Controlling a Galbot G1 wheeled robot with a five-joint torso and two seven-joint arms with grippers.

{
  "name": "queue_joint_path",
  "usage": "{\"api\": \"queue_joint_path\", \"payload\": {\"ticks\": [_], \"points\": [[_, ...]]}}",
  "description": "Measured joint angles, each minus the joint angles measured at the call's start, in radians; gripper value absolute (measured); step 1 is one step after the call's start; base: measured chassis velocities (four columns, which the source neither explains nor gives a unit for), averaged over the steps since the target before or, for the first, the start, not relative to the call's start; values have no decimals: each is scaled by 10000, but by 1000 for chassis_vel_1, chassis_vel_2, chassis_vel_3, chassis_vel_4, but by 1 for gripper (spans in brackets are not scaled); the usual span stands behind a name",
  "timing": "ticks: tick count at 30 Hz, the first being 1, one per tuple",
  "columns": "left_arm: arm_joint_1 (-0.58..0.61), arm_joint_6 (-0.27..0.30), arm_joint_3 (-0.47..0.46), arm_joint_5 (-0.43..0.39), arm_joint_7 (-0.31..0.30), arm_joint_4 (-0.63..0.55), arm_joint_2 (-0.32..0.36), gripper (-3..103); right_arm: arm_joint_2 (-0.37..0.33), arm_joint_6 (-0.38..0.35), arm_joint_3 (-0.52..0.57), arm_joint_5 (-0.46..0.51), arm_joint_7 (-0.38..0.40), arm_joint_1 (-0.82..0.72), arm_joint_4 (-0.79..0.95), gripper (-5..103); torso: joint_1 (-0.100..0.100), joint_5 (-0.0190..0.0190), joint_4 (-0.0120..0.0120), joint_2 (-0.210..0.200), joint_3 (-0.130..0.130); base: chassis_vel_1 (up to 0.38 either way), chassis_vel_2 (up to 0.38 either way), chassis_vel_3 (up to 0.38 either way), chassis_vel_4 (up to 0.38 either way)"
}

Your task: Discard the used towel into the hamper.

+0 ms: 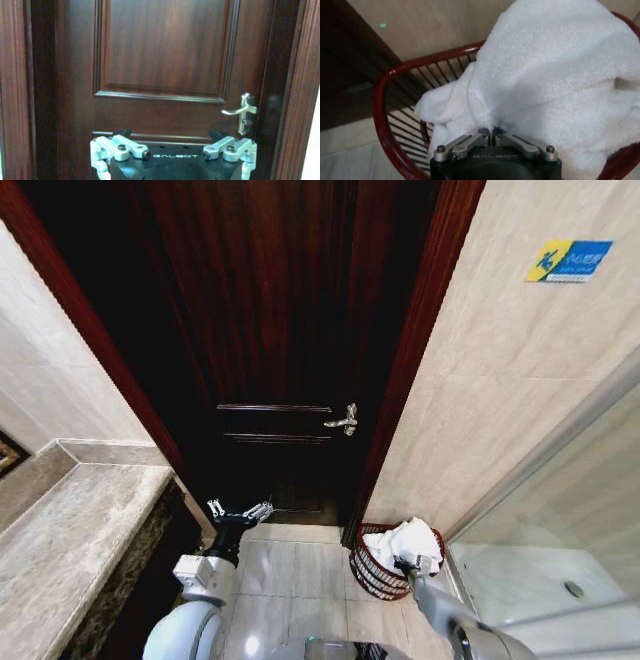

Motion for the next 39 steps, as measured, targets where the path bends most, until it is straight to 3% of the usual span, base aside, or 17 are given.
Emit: {"api": "queue_joint_path", "payload": {"ticks": [4,9,11,14,15,18,19,20,22,24,27,29,32,33,39], "points": [[0,0,0,0,0,0,0,100,-6,-453,18,-176,-132,2,-12,-1,0,0,-1,0,0,0,0,0,0],[0,0,0,0,0,0,0,100,41,-666,55,-211,-351,-135,59,14,0,0,-2,0,0,0,0,0,0],[0,0,0,0,0,0,1,100,59,-638,2,-159,-373,-205,216,14,0,2,-3,0,0,0,0,0,0],[0,0,0,0,0,0,0,100,80,-156,-208,493,-861,-530,1076,30,0,2,-3,0,1,0,0,0,0],[0,0,0,0,0,0,0,100,80,-156,-208,493,-861,-530,1076,30,0,2,-3,0,1,0,0,0,0],[0,0,0,0,0,0,0,100,41,137,-580,1102,-1141,-1366,2811,47,0,1,1,0,1,0,0,0,0],[0,0,0,0,0,0,0,100,41,137,-580,1102,-1141,-1366,2811,47,0,1,1,0,1,0,0,0,0],[1,0,0,-1,0,0,0,100,4,326,-675,1011,-1251,-1695,3360,52,0,1,-3,0,1,0,0,0,0],[0,0,0,0,0,0,1,100,-120,1569,-702,80,-2190,-2311,4228,63,0,0,-3,0,1,0,0,0,0],[0,0,0,0,0,-1,0,100,-155,1901,-701,-169,-2376,-2467,4437,63,-1,-1,-2,0,0,0,0,0,0],[0,0,0,0,0,0,1,100,-298,3835,-632,-746,-2699,-3139,5347,79,-1,1,-3,0,-1,0,0,0,0],[0,0,0,0,0,0,0,100,-331,4167,-597,-738,-2596,-3244,5493,84,-1,0,-2,0,0,0,0,0,0],[0,0,0,0,0,0,0,100,-432,4730,-384,-792,-1599,-3190,5229,95,-1,-4,-2,0,0,0,0,0,0],[0,0,0,0,0,0,0,100,-432,4730,-384,-792,-1599,-3190,5229,95,-1,-4,-2,0,0,0,0,0,0],[0,0,0,0,0,0,1,100,-601,5235,-116,-609,-772,-1735,2638,100,0,0,-3,0,0,0,0,0,0]]}}
